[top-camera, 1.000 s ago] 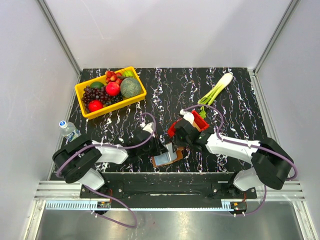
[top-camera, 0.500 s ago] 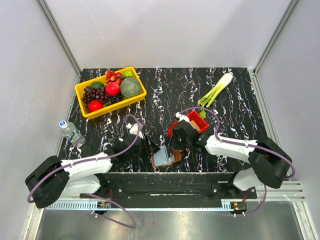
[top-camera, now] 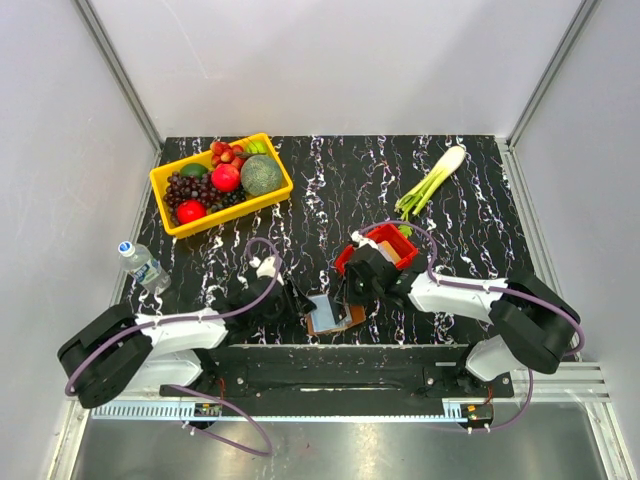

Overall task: Put the credit cards into the card holder
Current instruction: Insert the credit card into the card holder.

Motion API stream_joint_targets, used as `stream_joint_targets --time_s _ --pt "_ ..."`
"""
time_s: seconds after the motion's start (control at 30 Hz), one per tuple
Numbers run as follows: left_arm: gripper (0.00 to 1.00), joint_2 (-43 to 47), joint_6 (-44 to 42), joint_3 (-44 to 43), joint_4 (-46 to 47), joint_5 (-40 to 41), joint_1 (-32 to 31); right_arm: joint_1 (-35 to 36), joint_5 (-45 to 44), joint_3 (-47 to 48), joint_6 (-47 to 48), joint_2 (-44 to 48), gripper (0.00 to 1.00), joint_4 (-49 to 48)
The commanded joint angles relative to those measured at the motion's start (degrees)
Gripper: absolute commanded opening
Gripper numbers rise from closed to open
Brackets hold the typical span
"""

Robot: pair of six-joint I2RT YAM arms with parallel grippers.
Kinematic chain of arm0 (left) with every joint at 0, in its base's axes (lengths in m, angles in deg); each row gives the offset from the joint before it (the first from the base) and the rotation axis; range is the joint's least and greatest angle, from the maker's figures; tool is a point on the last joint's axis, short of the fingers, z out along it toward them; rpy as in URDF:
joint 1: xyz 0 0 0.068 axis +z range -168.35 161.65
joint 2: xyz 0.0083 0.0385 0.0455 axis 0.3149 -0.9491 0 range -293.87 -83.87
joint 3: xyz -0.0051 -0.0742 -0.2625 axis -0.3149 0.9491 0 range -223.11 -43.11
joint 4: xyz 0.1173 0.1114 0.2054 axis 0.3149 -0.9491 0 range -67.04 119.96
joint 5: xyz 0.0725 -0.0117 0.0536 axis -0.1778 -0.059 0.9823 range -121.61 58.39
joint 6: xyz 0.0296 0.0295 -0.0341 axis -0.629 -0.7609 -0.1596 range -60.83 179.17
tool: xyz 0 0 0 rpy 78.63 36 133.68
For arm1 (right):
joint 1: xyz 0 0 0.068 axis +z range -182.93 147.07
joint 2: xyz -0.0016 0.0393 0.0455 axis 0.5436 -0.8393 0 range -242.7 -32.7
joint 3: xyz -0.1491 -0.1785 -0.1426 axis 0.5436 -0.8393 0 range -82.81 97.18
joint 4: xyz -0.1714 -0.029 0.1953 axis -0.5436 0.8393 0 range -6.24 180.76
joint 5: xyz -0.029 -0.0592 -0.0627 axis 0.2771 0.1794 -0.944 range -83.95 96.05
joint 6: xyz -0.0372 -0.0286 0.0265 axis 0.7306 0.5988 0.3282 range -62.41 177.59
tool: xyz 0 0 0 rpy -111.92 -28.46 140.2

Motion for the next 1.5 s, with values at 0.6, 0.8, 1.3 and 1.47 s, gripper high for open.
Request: stream_joint_targets --time_s 0.6,0.8,1.3,1.47 --pt "0.00 -11.0 -0.1 -1.8 10.1 -7.0 -0.3 -1.0 -0.6 -1.8 -1.5 -0.6 0.00 -0.9" --pt "0.00 -10.6 0.1 -1.8 10.6 -5.7 -0.3 -1.1 -0.9 -1.6 -0.7 0.9 0.00 -0.9" --pt "0.00 -8.4 -5.3 -8.1 -0.4 0.1 -0.3 -2.0 -10.5 1.7 6.7 10.8 0.00 10.9" --pt "0.00 -8.3 -5.7 -8.2 -0.9 0.3 -0.3 -2.0 -11.1 1.7 9.2 9.9 0.00 14.1"
